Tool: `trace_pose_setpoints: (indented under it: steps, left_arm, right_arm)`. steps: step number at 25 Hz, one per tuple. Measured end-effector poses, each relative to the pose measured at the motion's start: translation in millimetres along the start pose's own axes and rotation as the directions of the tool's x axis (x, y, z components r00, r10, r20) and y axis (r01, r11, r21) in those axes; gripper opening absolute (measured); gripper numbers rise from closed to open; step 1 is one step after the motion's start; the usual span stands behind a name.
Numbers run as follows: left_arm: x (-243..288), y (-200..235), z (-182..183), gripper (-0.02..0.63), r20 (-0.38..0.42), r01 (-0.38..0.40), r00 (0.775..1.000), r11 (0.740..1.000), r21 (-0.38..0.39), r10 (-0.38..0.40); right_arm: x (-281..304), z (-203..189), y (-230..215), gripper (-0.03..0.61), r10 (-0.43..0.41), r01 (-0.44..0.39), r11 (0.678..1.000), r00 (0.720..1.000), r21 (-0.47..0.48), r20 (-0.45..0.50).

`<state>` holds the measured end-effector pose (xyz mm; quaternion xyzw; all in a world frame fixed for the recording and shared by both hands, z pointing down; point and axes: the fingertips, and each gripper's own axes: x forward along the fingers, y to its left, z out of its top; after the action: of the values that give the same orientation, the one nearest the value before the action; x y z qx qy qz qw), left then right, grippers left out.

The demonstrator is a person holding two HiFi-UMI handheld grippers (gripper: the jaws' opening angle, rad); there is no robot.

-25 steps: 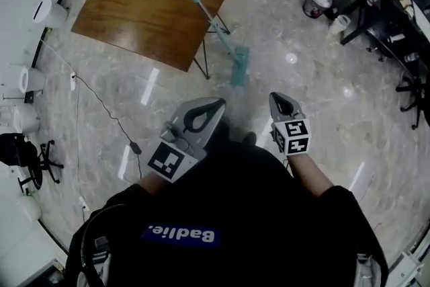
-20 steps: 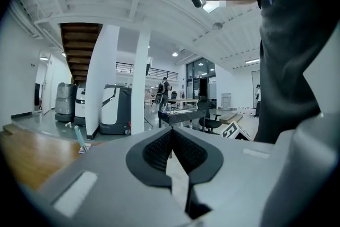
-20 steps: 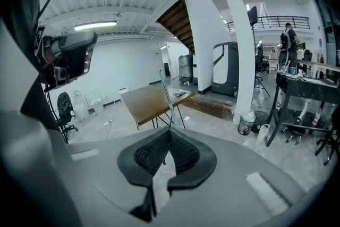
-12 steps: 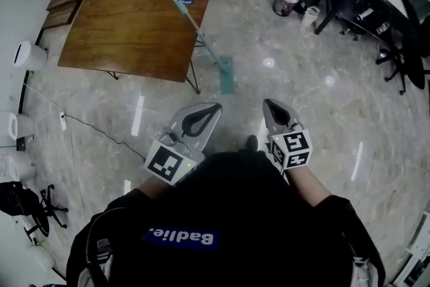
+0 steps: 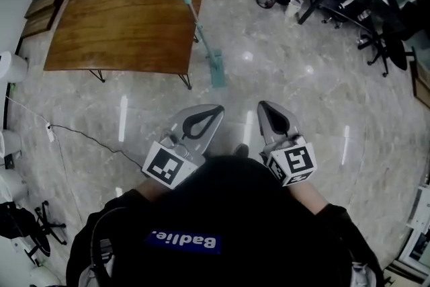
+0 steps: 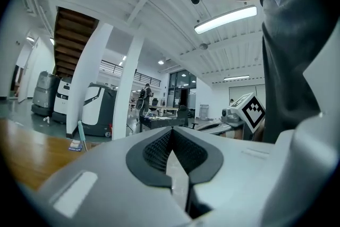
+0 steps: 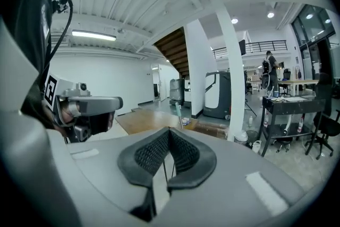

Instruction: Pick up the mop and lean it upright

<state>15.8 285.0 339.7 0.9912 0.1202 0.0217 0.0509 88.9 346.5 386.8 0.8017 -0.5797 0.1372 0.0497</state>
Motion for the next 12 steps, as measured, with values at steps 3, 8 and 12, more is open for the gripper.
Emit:
trace_pose_setpoints:
  steps: [3, 8, 12]
  left_arm:
    - [6.2, -10.4, 10.8, 0.018, 0.018, 0.0, 1.0, 1.0, 0.007, 0.0]
    - [15.3, -32.9, 32.7, 0.018, 0.044, 0.013, 0.999, 0.999, 0.049, -0.015]
    - [24.7, -53.5, 26.5, 0.018, 0.021, 0.037, 0.999, 0.998, 0.057, -0.039]
  right_arm:
    - [-14.7, 26.9, 2.8, 0.005, 0.014, -0.014, 1.0, 0.998, 0.001, 0.055]
    - [-46.0, 64.9, 0.4, 0.003, 0.028, -0.024, 0.999, 0.985, -0.021, 0.172]
    - [-55.5, 57.7, -11.0, 0.003, 0.02, -0.024, 1.0, 0.98, 0.016, 0.196]
